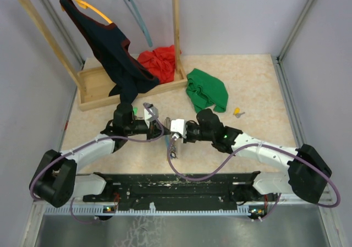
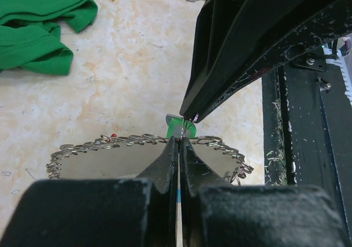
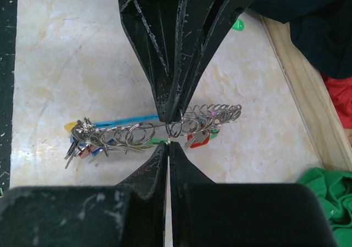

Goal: Put the keys on the keyring

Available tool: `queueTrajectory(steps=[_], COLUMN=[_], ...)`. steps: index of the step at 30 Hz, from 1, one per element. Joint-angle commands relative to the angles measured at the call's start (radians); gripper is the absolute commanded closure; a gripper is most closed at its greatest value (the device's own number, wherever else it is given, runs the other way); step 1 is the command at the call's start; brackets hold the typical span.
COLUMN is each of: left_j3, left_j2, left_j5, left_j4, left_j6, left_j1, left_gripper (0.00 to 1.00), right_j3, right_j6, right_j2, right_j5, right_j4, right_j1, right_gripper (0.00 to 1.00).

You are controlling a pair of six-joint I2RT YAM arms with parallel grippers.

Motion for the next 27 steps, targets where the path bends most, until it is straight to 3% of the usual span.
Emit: queueTrajectory(steps=[1, 18, 27], left_j3=[0.042, 0.000, -0.075], left_j2=[0.008, -0.005, -0.005], left_j5=[0.007, -0.048, -0.077], left_j4=[0.083, 0.221, 0.420], left_j6=[-0.038, -0.214, -0.363], left_j1=[0.009, 0.012, 0.021], left_gripper=[1.00, 1.00, 1.00], right_j3=[0.013, -0.032, -0.087], right_j6=[-0.010, -0.024, -0.003], right_j2=[-0.002, 0.015, -0.014], right_j5=[-0.018, 0.010, 0.033], right_j4=[0.051, 0.085, 0.190], right_j1=[0.016, 0.016, 0.016], right_gripper=[1.00, 1.00, 1.00])
